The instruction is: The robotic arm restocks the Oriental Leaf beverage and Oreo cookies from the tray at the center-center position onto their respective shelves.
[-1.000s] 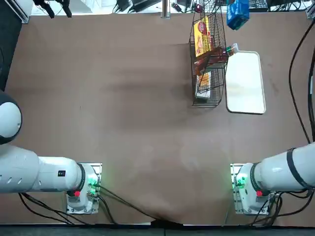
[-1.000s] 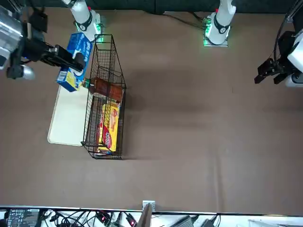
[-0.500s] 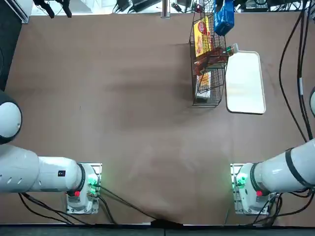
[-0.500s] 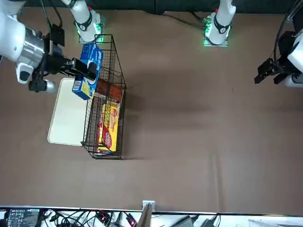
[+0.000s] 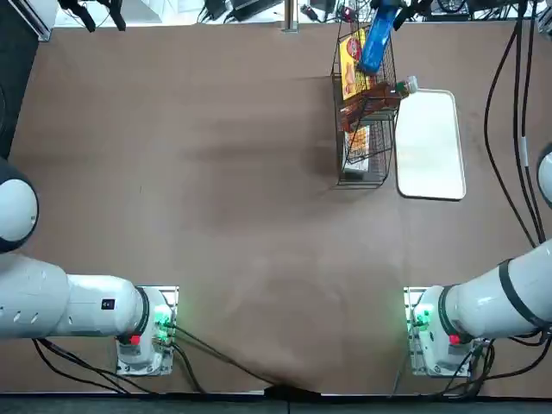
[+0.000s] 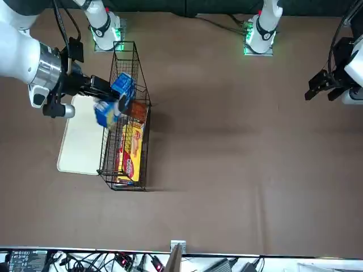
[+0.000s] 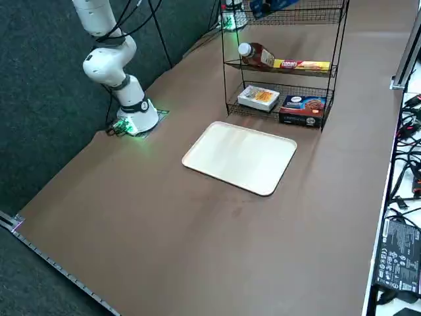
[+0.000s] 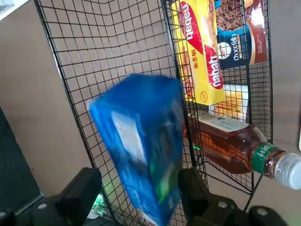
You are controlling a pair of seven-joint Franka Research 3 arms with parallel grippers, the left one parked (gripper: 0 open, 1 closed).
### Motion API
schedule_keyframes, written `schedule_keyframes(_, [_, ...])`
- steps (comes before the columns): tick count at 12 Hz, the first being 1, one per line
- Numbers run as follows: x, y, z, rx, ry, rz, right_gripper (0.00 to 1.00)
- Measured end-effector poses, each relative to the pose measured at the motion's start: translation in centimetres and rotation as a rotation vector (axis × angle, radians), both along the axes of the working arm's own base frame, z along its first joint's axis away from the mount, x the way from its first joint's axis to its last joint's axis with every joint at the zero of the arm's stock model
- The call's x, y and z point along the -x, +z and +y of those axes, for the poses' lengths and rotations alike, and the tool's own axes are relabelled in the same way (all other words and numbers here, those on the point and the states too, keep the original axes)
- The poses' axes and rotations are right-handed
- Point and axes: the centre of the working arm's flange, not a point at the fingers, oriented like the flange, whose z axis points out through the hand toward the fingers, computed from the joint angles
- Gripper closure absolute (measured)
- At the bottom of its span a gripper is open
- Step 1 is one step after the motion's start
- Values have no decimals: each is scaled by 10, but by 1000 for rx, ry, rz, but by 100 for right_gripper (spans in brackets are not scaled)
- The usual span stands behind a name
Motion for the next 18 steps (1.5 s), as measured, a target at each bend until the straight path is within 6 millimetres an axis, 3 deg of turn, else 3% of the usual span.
schedule_keyframes(1, [0, 0, 0, 0, 0, 0, 0])
schedule_keyframes(6, [-3, -2, -1, 0, 0, -3, 0])
schedule_keyframes(9, [-2, 8, -15, 126, 8, -65, 0])
schedule_keyframes(12, [12, 35, -35, 284, 55, -155, 0])
schedule_keyframes(14, [20, 49, -59, 343, 132, -195, 0])
schedule_keyframes(18, [23, 52, -114, 429, 237, -216, 0])
